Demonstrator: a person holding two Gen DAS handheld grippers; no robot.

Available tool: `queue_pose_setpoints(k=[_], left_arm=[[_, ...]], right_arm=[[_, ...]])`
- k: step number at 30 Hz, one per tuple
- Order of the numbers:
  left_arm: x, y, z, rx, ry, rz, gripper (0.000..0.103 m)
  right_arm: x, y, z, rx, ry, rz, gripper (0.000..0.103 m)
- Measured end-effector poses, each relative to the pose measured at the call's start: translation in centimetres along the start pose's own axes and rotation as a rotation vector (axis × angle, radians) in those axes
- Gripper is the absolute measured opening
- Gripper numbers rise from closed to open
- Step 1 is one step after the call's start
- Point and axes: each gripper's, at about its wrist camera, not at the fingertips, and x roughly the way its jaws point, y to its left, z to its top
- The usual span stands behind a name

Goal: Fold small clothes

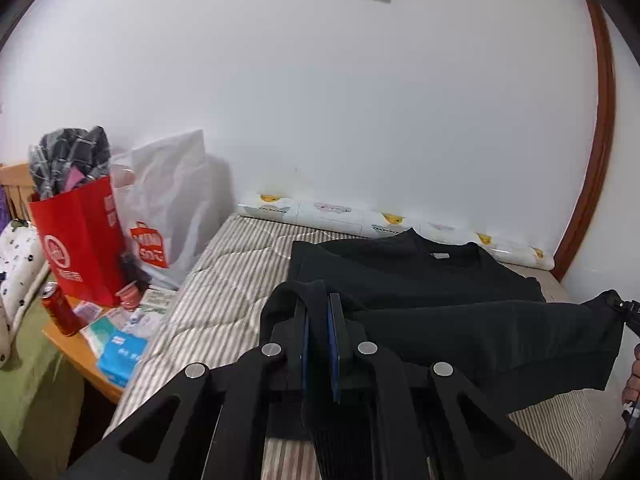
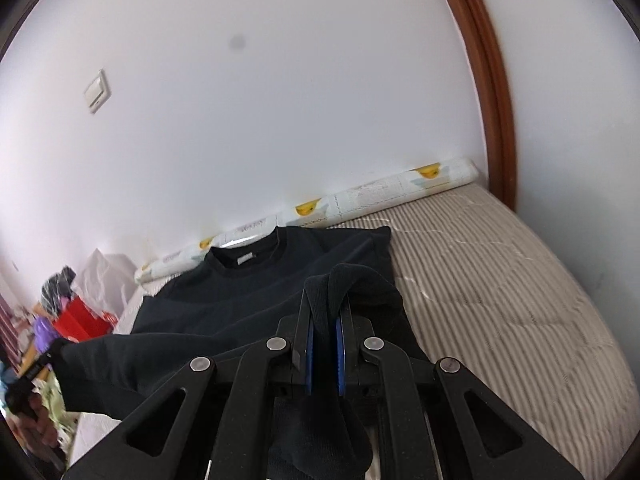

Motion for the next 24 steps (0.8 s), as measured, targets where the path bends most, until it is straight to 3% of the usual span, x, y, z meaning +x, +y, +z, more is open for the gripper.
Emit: queue_pose_setpoints(k=[12,20,24], left_arm=[[9.4,-0.3,-0.5,0.030,0.130,0.076,0.009],[10.8,0.0,-1.3,0.010,0.175,0.078,0.012],[10.0,0.0,-1.5,0.020,0.187,0.055,0.015]], right_arm=[[9.9,-1.6,0.4,-0.005,0.098,-0.049,0.008],[13.6,-1.8,-0.7,-0.037,0.165,-0.114,0.010],[13.3,-1.7,-0.9,-0.064,0.203,-0.119,0.022]])
